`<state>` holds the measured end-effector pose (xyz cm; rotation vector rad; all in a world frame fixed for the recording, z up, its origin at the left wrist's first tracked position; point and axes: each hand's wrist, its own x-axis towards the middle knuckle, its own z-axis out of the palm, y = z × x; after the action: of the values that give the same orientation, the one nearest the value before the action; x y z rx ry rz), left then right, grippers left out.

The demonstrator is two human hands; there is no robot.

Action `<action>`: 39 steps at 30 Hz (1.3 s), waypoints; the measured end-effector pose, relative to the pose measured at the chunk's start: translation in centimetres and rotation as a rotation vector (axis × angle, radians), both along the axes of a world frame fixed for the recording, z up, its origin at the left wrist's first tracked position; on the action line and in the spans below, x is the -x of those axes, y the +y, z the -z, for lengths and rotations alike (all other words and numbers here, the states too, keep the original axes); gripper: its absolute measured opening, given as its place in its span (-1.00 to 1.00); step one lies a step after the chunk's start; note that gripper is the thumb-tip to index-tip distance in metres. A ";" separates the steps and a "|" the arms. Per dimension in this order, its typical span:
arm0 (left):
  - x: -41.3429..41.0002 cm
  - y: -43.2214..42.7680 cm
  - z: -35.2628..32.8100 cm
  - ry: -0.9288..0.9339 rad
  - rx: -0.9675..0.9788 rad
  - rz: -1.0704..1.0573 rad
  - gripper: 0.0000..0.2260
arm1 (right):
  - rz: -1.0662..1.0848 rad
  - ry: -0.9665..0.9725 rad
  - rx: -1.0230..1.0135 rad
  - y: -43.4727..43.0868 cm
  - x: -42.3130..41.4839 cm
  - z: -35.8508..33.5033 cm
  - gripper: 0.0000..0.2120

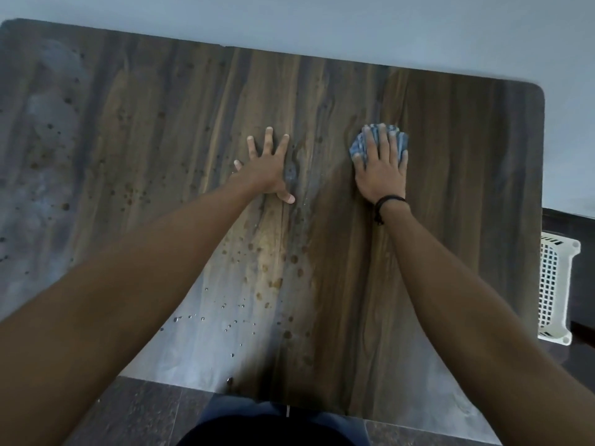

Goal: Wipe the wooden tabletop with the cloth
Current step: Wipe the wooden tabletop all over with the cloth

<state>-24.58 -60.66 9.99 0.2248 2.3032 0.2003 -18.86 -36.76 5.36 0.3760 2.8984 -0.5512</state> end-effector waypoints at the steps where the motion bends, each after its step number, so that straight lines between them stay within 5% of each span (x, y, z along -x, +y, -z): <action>1: 0.0 0.1 0.0 -0.004 -0.001 0.000 0.27 | 0.004 -0.007 0.000 -0.6 -0.2 0.0 -0.44; 6: 1.1 0.2 0.5 0.011 -0.016 -0.007 0.24 | -0.271 0.016 -0.042 -0.8 -3.6 -0.4 -0.47; 11: 4.8 0.9 -0.3 0.076 -0.054 -0.061 0.23 | 0.004 -0.033 0.002 1.0 3.5 -0.3 -0.44; 18: 6.1 1.8 0.1 0.021 -0.045 -0.094 0.24 | -0.254 0.026 -0.038 -0.2 -0.6 0.1 -0.46; 24: 6.3 1.9 0.2 0.019 -0.039 -0.101 0.24 | -0.006 -0.010 0.005 1.4 7.3 0.1 -0.43; 30: 6.5 2.1 0.5 0.017 -0.047 -0.113 0.24 | -0.282 0.043 -0.010 0.1 2.3 0.2 -0.46; 36: 6.3 1.9 0.5 0.036 -0.057 -0.117 0.23 | 0.004 0.003 0.028 1.9 9.7 0.2 -0.43; 39: 6.3 1.9 0.6 0.038 -0.060 -0.116 0.23 | -0.125 0.013 0.026 -0.5 7.7 -0.1 -0.43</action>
<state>-30.90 -58.80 9.42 0.1267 2.3522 0.3268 -26.52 -37.29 5.44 0.1860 2.8983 -0.5727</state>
